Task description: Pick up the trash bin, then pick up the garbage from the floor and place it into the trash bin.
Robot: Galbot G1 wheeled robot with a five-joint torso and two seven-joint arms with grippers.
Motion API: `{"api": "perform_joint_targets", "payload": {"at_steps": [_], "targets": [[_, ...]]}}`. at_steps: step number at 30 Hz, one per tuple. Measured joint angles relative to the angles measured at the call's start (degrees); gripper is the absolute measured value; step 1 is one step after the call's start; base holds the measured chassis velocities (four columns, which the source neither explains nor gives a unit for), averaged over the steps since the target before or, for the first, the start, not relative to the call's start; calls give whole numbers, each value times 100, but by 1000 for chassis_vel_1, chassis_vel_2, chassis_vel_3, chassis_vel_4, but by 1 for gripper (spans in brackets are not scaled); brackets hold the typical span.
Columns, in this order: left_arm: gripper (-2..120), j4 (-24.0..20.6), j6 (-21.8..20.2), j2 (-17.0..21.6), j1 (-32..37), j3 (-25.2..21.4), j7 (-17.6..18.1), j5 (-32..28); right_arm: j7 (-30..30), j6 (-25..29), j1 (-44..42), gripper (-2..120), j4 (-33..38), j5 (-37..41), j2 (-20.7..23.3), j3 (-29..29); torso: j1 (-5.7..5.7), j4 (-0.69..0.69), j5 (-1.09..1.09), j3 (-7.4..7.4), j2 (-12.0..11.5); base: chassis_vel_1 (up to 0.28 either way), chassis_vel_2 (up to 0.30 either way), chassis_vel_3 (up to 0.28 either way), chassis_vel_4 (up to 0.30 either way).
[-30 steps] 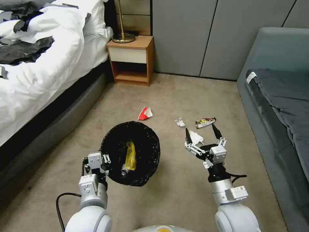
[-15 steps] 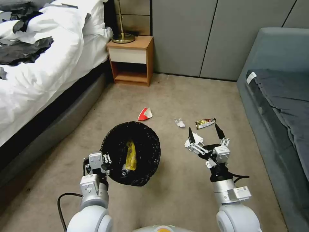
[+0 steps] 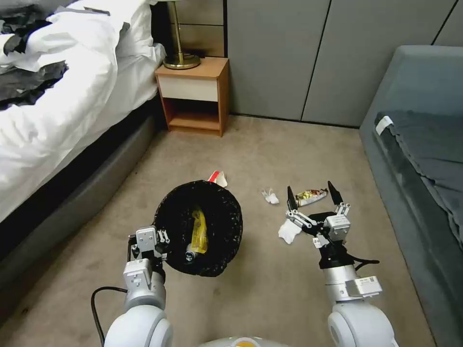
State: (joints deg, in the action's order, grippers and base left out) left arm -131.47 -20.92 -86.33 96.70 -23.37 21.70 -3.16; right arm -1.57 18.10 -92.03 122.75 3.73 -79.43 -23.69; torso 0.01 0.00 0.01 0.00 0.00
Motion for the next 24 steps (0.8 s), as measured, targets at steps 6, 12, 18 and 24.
{"api": "perform_joint_targets", "payload": {"at_steps": [6, 12, 18, 24], "targets": [[2, 50, 0, -18, -1, 6, 0, 14, 18, 8, 30, 100, -15, -5, 19, -29, 0, -1, -1, 0, 0, -99, 73, 90, -104], [2, 66, 1, -18, 18, 14, 0, 31, 61, 84, 98, 100, -88, -39, 24, -30, 0, -1, 0, -1, 0, -24, 26, 28, -21], [2, 42, 2, -5, 72, 9, 0, 64, -26, 58, 292, 100, -179, -35, 75, -16, 0, 0, -1, -1, 0, 0, 0, 0, 0], [2, 21, 11, -17, 148, 3, -2, 145, -327, -806, 788, 100, -519, 175, 277, 60, 0, 0, 0, -1, 0, 0, 0, 0, 0]]}}
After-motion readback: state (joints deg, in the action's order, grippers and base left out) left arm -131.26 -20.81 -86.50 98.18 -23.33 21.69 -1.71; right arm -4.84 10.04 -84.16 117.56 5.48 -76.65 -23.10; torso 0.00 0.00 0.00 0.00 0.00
